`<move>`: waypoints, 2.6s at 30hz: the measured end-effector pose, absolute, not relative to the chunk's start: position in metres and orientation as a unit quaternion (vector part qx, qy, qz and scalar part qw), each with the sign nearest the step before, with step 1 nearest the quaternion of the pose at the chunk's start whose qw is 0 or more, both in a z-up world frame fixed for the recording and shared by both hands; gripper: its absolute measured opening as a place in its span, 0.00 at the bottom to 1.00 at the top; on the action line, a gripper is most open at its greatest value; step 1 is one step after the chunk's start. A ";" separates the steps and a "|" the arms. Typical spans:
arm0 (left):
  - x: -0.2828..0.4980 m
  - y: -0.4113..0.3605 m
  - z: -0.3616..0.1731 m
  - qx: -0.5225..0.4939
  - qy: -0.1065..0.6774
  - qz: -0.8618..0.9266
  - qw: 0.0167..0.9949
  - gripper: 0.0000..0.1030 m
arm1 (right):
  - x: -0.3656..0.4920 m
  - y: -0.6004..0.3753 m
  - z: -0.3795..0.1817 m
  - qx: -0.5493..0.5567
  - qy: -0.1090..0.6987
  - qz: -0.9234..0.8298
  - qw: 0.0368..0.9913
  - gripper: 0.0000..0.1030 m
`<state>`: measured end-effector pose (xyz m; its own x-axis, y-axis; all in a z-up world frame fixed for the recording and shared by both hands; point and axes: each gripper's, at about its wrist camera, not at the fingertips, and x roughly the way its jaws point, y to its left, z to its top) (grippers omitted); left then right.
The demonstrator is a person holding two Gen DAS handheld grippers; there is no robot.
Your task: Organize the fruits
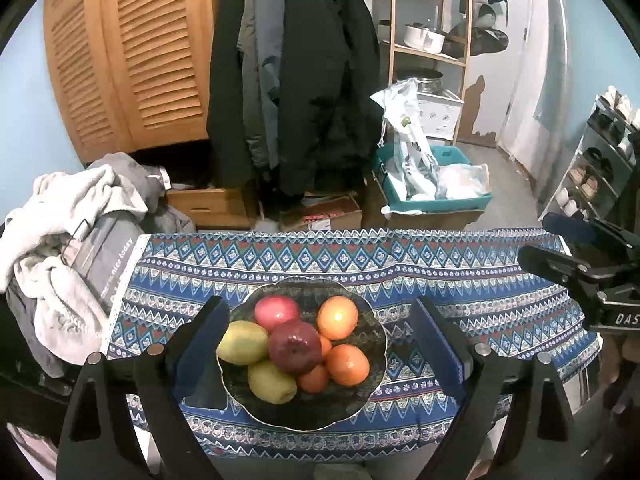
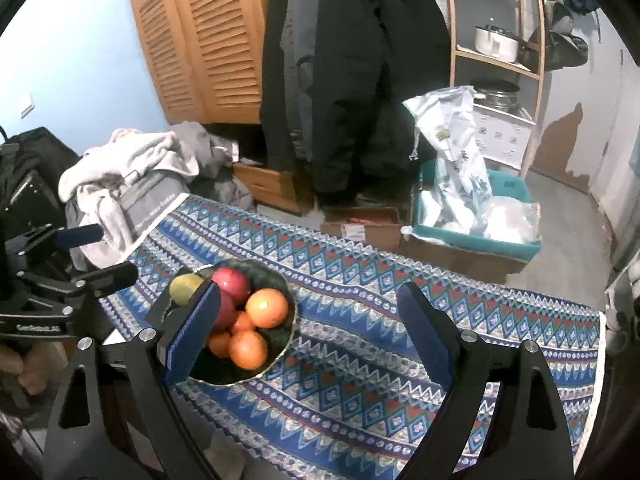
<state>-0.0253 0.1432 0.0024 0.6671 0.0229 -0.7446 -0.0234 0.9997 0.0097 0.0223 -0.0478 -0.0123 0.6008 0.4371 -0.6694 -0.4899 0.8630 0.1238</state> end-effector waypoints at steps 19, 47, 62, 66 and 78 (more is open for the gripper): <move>-0.023 0.142 -0.003 0.012 0.417 0.028 0.908 0.90 | 0.024 -0.053 -0.015 -0.039 0.365 0.256 0.894 0.86; -0.023 0.138 -0.005 0.030 0.426 0.035 0.903 0.91 | 0.017 -0.047 -0.013 -0.048 0.362 0.261 0.893 0.86; -0.026 0.133 -0.004 0.057 0.424 0.042 0.903 0.91 | 0.016 -0.045 -0.010 -0.050 0.362 0.263 0.893 0.86; -0.026 0.132 -0.003 0.058 0.423 0.046 0.903 0.91 | 0.015 -0.045 -0.010 -0.050 0.361 0.263 0.893 0.86; -0.026 0.134 -0.005 0.058 0.426 0.056 0.901 0.91 | 0.015 -0.044 -0.009 -0.051 0.361 0.263 0.893 0.86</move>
<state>-0.0256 0.1341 -0.0055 0.6308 0.1504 -0.7613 -0.0513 0.9870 0.1525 0.0145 -0.0435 -0.0095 0.6006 0.4338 -0.6717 -0.5070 0.8562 0.0995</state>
